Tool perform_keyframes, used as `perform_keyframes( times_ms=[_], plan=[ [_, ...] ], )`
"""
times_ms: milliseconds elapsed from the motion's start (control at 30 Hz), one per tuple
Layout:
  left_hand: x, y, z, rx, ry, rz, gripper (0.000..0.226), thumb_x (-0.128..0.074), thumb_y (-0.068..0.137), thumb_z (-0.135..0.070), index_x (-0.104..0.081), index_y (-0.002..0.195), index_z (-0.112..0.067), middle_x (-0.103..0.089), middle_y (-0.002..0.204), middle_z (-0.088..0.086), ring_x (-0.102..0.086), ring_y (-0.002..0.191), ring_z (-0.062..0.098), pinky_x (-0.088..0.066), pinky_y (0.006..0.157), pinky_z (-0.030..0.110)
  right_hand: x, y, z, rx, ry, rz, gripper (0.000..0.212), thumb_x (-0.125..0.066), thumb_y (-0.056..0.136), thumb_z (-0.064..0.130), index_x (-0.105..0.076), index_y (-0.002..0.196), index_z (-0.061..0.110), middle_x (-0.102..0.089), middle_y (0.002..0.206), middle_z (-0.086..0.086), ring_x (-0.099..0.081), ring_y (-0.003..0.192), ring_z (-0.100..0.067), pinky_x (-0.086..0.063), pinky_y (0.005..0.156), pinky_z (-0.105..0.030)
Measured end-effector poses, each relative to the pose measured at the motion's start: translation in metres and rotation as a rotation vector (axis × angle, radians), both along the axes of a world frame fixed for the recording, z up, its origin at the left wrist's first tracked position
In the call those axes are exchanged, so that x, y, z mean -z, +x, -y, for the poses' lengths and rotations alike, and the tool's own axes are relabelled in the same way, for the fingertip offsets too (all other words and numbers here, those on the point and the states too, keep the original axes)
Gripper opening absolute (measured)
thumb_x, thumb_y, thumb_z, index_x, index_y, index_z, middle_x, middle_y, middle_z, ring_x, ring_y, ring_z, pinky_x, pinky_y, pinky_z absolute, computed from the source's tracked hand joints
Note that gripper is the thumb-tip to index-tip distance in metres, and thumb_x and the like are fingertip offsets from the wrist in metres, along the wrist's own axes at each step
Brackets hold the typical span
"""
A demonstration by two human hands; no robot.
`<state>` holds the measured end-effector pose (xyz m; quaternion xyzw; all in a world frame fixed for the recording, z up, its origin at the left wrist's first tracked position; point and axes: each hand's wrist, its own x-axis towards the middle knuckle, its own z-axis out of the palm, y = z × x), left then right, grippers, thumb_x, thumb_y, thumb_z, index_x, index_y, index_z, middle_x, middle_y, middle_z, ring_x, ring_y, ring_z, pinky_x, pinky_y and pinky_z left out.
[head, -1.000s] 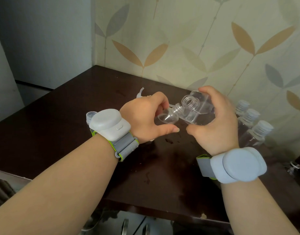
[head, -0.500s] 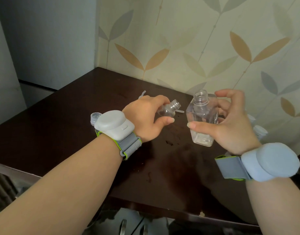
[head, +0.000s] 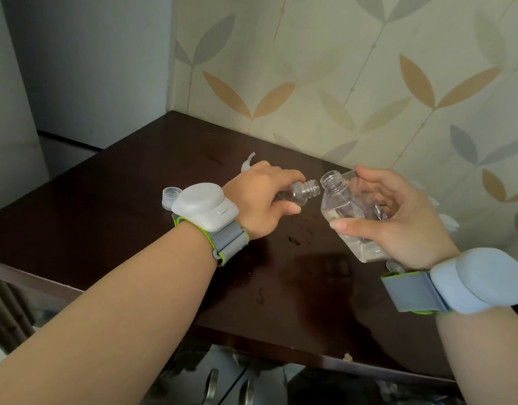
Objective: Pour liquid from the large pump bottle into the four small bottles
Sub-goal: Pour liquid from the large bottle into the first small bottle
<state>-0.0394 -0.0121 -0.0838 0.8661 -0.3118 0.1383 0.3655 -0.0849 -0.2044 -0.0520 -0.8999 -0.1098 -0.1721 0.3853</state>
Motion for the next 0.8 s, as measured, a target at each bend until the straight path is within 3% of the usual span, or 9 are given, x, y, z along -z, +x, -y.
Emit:
perform_keyframes(
  times_ms=[200, 300, 467, 567, 800],
  plan=[
    [0.0006, 0.0034, 0.0001, 0.011, 0.021, -0.007, 0.046, -0.064, 0.082, -0.028, -0.052, 0.125, -0.017, -0.06, 0.106, -0.001, -0.035, 0.092, 0.008, -0.03, 0.086, 0.025, -0.0007, -0.0006, 0.0009, -0.02, -0.047, 0.008, 0.071, -0.083, 0.052, 0.012, -0.047, 0.103, 0.045, -0.055, 0.101, 0.024, -0.051, 0.096, 0.012, -0.036, 0.083, -0.004],
    [0.0004, 0.0047, 0.0003, -0.007, 0.014, -0.02, 0.05, -0.065, 0.08, -0.029, -0.05, 0.127, -0.019, -0.051, 0.097, -0.005, -0.033, 0.093, 0.005, -0.03, 0.086, 0.023, -0.0015, -0.0009, 0.0034, -0.012, -0.069, 0.003, 0.074, -0.083, 0.053, 0.011, -0.046, 0.109, 0.043, -0.054, 0.1, 0.026, -0.049, 0.094, 0.016, -0.032, 0.075, 0.007],
    [-0.0006, 0.0036, -0.0009, 0.0, 0.011, -0.019, 0.052, -0.066, 0.079, -0.029, -0.05, 0.128, -0.02, -0.037, 0.078, -0.018, -0.032, 0.092, 0.004, -0.026, 0.078, 0.019, -0.0023, -0.0014, 0.0048, -0.012, -0.073, -0.005, 0.081, -0.082, 0.054, 0.007, -0.043, 0.118, 0.037, -0.053, 0.097, 0.029, -0.048, 0.084, 0.024, -0.031, 0.071, 0.009],
    [-0.0012, 0.0022, -0.0012, -0.003, 0.028, -0.019, 0.051, -0.066, 0.079, -0.03, -0.05, 0.127, -0.022, -0.033, 0.076, -0.025, -0.033, 0.092, 0.004, -0.027, 0.079, 0.02, -0.0038, -0.0018, 0.0045, -0.018, -0.09, -0.005, 0.081, -0.082, 0.053, 0.009, -0.042, 0.117, 0.038, -0.051, 0.097, 0.031, -0.051, 0.081, 0.02, -0.031, 0.072, 0.009],
    [-0.0023, 0.0017, -0.0028, -0.033, 0.044, -0.006, 0.049, -0.065, 0.08, -0.032, -0.051, 0.126, -0.023, -0.041, 0.087, -0.014, -0.045, 0.108, 0.014, -0.024, 0.076, 0.017, -0.0071, -0.0021, 0.0036, -0.006, -0.131, -0.01, 0.081, -0.082, 0.053, 0.011, -0.042, 0.117, 0.04, -0.051, 0.097, 0.031, -0.053, 0.096, 0.001, -0.034, 0.077, 0.001]
  ],
)
